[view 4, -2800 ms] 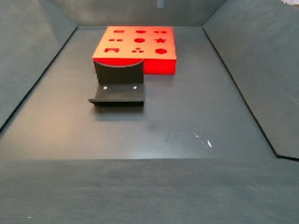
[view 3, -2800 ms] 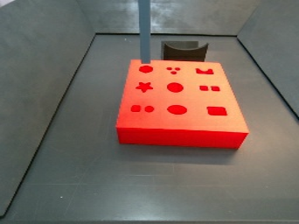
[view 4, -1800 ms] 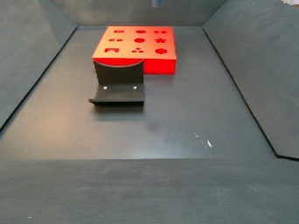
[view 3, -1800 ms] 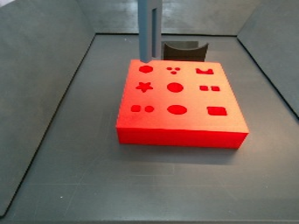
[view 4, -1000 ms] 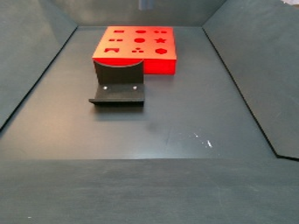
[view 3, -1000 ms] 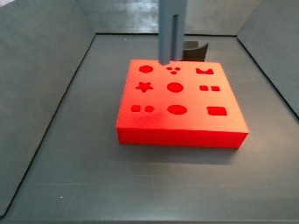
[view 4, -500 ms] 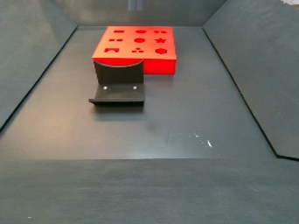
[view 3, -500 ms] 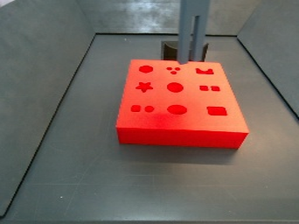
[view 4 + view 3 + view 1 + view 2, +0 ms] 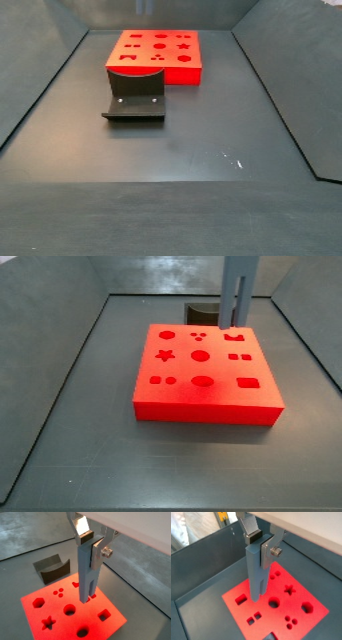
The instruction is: Insert the double-square object.
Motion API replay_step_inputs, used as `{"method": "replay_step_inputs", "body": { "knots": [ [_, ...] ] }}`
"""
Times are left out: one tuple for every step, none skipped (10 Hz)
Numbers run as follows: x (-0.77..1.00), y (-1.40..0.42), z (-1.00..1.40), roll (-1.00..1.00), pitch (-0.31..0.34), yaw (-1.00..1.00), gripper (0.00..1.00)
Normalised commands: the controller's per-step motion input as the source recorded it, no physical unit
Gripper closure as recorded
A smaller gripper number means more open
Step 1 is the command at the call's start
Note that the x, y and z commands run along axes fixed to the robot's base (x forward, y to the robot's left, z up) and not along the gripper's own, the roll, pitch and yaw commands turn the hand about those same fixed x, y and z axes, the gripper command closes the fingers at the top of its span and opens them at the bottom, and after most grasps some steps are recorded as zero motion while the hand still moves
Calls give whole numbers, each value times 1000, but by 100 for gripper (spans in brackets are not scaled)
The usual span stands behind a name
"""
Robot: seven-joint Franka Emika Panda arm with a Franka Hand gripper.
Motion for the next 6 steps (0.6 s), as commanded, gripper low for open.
{"method": "replay_step_inputs", "body": {
  "knots": [
    [726,106,-326,0,23,-440,100],
    [514,137,-343,0,11,-537,100],
    [271,131,-280,0,39,-537,100],
    [180,66,-103,0,103,-343,100],
    [437,31,-40,0,149,-520,100],
    [529,9,-129,-83,44,-580,100]
  ]
}}
